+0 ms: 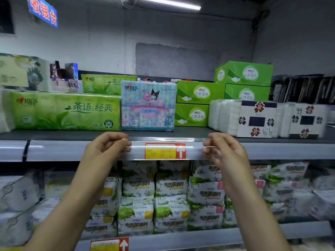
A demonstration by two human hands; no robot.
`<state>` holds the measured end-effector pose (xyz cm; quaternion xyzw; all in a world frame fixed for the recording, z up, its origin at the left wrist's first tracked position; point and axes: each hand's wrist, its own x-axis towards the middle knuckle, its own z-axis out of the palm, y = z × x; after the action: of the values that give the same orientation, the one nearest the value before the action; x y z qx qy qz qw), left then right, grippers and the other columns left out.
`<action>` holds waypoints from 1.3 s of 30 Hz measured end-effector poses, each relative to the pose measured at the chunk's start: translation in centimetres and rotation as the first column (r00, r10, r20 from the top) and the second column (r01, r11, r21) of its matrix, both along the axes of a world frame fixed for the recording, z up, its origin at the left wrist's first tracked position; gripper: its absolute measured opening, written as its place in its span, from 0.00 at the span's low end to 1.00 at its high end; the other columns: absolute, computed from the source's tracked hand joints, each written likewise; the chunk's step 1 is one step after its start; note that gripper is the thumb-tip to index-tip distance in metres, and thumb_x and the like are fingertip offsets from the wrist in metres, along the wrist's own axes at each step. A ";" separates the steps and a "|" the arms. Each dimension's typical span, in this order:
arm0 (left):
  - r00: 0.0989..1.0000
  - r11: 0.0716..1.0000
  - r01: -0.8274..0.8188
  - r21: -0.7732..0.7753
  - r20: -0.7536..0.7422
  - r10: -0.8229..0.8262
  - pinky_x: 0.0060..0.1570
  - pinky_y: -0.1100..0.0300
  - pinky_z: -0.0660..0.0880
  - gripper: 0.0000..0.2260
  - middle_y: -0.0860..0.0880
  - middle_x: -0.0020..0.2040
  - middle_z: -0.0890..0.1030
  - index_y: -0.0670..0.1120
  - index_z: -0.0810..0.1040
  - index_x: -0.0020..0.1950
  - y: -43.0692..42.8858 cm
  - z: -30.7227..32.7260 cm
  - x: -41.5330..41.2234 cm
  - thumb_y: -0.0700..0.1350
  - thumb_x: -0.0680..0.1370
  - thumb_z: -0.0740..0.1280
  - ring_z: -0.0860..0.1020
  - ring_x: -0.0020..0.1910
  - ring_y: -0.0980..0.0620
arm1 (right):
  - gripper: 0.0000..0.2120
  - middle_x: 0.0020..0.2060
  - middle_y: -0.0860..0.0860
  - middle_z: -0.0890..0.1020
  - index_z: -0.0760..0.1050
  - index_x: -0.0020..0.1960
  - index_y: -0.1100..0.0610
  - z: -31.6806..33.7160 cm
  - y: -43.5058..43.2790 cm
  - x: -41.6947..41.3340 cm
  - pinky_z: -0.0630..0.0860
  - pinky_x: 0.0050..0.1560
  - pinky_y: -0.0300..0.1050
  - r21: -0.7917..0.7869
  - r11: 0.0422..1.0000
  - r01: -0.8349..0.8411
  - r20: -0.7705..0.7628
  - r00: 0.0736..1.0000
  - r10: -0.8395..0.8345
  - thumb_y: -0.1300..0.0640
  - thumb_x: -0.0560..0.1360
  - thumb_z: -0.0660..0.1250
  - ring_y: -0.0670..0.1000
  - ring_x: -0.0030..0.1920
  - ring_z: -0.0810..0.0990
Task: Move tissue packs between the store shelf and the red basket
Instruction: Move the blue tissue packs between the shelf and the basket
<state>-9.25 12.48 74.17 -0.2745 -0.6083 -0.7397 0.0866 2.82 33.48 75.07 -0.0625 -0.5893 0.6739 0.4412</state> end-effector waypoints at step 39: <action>0.985 0.999 0.042 0.033 0.169 -0.047 0.49 0.58 0.74 0.06 0.53 0.35 0.83 0.47 0.80 0.43 -17.4 -2.5 -0.5 0.37 0.75 0.67 0.81 0.37 0.58 | 0.05 0.33 0.50 0.81 0.77 0.47 0.58 -4.0 -16.4 -0.4 0.79 0.45 0.45 -0.056 0.998 0.039 0.148 0.988 -0.030 0.60 0.78 0.62 0.49 0.35 0.79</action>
<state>-9.78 -4.92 71.67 -0.2228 -0.5962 -0.7710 0.0222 2.46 17.12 71.03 -0.1351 -0.5991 0.6768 0.4059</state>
